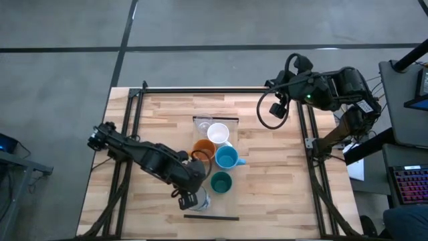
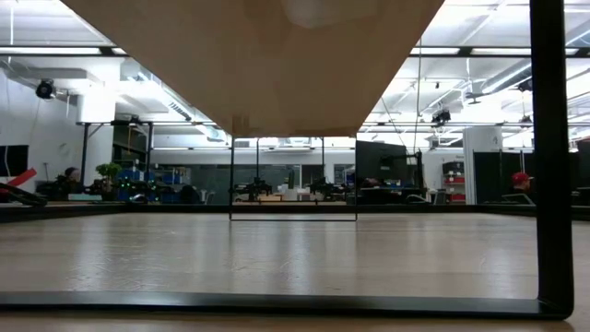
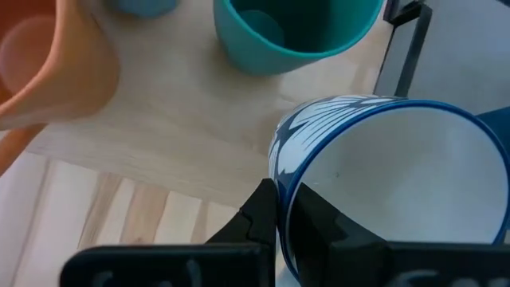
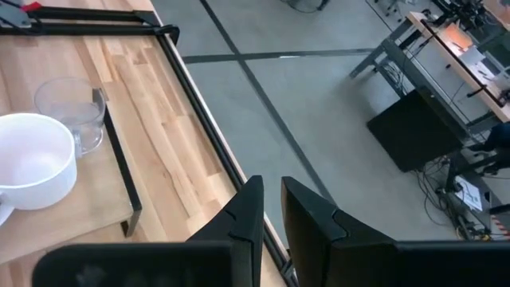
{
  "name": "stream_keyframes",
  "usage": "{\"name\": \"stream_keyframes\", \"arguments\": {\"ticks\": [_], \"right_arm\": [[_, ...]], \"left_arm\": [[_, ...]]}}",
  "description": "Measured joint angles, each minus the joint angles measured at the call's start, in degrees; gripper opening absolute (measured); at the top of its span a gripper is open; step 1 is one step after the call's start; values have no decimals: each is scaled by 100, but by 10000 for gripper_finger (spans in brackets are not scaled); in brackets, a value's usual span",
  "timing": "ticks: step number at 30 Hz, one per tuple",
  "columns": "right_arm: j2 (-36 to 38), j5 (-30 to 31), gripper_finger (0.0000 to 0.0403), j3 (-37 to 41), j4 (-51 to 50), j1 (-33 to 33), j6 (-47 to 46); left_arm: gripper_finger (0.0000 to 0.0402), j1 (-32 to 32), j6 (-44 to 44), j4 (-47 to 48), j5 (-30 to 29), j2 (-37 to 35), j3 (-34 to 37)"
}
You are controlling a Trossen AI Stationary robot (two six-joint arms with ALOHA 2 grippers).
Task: Stack small to large cups/mugs on shelf
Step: Put the white and blue mug on the shelf
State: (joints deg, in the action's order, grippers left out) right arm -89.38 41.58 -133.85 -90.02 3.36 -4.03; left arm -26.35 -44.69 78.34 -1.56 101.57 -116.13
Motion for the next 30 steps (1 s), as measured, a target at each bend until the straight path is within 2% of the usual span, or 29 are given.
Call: {"name": "stream_keyframes", "arguments": {"ticks": [30], "right_arm": [[4,-15,41,6,0,2,-43]], "left_arm": [[0,-3,-299,-286,-176,44,159]]}}
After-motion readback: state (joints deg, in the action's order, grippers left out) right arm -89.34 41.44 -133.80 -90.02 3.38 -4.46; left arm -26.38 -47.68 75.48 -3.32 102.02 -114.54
